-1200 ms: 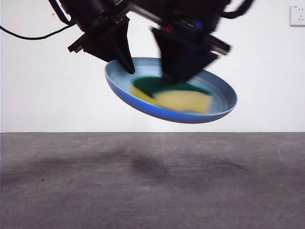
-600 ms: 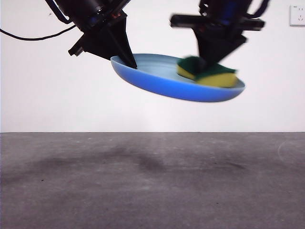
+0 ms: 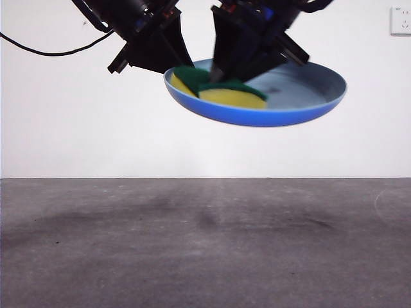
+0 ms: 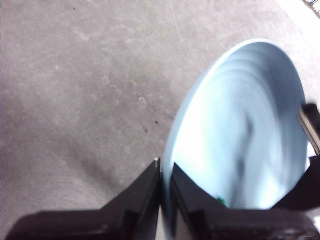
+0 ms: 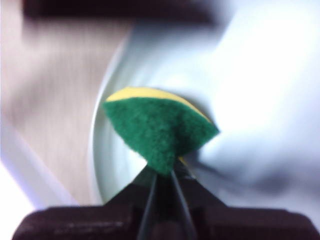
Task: Pick up the plate,pick up the cloth,clean the plate with the cloth
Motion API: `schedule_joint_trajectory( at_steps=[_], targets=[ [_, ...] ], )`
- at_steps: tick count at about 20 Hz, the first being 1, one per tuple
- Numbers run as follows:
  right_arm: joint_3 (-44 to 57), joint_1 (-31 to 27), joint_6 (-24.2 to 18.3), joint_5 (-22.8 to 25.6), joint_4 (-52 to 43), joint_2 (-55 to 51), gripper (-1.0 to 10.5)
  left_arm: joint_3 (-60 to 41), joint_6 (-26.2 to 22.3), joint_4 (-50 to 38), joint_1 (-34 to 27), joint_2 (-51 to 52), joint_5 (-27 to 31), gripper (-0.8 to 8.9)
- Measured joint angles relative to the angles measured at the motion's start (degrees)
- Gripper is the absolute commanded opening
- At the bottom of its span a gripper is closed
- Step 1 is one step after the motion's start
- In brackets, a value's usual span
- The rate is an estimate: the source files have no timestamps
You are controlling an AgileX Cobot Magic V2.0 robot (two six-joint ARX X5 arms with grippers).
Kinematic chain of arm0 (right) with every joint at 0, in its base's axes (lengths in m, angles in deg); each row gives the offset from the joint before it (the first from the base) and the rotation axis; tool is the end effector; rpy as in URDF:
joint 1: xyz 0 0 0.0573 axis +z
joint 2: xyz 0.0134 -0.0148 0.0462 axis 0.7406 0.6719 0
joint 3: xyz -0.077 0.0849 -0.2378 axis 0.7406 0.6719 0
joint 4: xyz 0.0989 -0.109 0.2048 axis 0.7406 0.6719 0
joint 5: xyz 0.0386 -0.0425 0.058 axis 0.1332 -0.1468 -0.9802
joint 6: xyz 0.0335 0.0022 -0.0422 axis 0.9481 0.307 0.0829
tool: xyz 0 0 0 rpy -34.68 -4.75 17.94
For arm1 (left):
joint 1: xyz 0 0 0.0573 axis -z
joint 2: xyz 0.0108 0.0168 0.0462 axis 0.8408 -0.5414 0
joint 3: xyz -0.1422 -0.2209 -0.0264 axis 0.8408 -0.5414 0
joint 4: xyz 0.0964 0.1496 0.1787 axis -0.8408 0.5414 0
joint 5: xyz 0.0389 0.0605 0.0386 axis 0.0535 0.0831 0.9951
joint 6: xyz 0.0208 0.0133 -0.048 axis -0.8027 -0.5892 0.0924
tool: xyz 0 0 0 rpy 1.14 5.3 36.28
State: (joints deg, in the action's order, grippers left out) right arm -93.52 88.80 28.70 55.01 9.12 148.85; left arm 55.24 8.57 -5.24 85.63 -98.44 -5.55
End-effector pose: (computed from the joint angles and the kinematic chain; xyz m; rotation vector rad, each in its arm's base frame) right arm 0.2268 0.2041 0.2849 -0.1859 0.9509 0.7915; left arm 0.3037 -0.1789 0.3110 -0.0688 0.8321 -0.8704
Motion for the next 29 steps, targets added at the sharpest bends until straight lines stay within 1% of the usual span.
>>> schedule_joint_trajectory(
  at_steps=[1, 2, 4, 5, 6, 8, 9, 11, 13, 14, 15, 19, 20, 21, 22, 24, 25, 26, 29],
  targets=[
    [-0.09, 0.13, -0.74, 2.51, 3.76, 0.0, -0.2, 0.0, 0.0, 0.15, 0.07, -0.02, 0.07, -0.09],
    [-0.09, 0.04, -1.31, 6.12, 6.67, 0.0, -0.2, 0.0, 0.0, 0.28, 0.09, -0.07, 0.24, -0.09],
    [-0.07, -0.61, -2.1, 17.46, 11.41, 0.0, -0.2, 0.0, 0.02, 1.42, -0.04, -0.09, 0.92, -0.09],
    [-0.07, -1.27, -2.29, 24.55, 11.5, 0.0, -0.2, 0.0, 0.07, 2.64, -0.2, -0.09, 1.29, -0.09],
    [-0.07, -1.99, -2.34, 30.53, 10.43, -0.02, -0.2, 0.0, 0.07, 4.09, -0.33, -0.09, 1.29, -0.09],
    [-0.07, -2.73, -2.34, 35.93, 7.08, -0.04, -0.2, 0.0, 0.26, 5.33, -0.33, -0.09, 1.14, -0.09],
    [-0.07, -2.86, -2.38, 36.89, 5.11, -0.09, -0.2, 0.02, 0.28, 5.4, -0.33, -0.09, 1.07, -0.09],
    [-0.07, -3.1, -2.51, 36.48, 1.05, -0.22, -0.2, 0.04, 0.35, 5.77, -0.35, -0.09, 0.39, -0.09],
    [-0.04, -3.65, -2.54, 33.48, -3.72, -0.33, -0.2, 0.04, 0.7, 6.14, -0.52, -0.09, -0.24, -0.09],
    [-0.07, -3.93, -2.54, 31.04, -6.01, -0.33, -0.2, 0.04, 0.74, 6.12, -0.55, -0.09, -0.33, -0.09],
    [-0.04, -4.04, -2.56, 28.48, -7.98, -0.35, -0.2, 0.04, 0.74, 6.12, -0.55, -0.09, -0.33, -0.09],
    [-0.04, -4.26, -2.51, 14.75, -15.15, -0.57, -0.2, 0.04, 0.24, 6.47, -0.55, -0.09, -0.31, -0.09],
    [-0.04, -4.24, -2.51, 10.43, -16.0, -0.79, -0.2, 0.04, -0.79, 6.58, -0.52, -0.09, 0.0, -0.09],
    [-0.04, -4.24, -2.29, 7.21, -15.98, -1.05, -0.2, 0.04, -2.23, 6.86, -0.33, -0.07, 1.42, -0.09],
    [-0.04, -4.2, -1.95, 6.08, -15.23, -1.46, -0.2, 0.04, -3.8, 7.28, 0.15, 0.04, 4.96, -0.09],
    [0.15, -4.07, -0.96, 5.77, -12.31, -3.76, -0.2, 0.04, -6.45, 7.78, 0.61, 0.04, 15.78, -0.09],
    [0.17, -4.15, -0.7, 5.79, -10.8, -5.79, -0.2, 0.04, -7.39, 7.72, -0.2, 0.04, 20.46, -0.09],
    [0.17, -4.22, -0.52, 5.86, -9.79, -8.0, -0.2, 0.04, -8.02, 7.56, -1.55, -0.04, 21.53, -0.09],
    [0.17, -4.33, -0.33, 6.23, -6.32, -14.29, -0.2, 0.04, -8.92, 7.1, -5.38, -1.36, 21.9, -0.09]
  ],
)
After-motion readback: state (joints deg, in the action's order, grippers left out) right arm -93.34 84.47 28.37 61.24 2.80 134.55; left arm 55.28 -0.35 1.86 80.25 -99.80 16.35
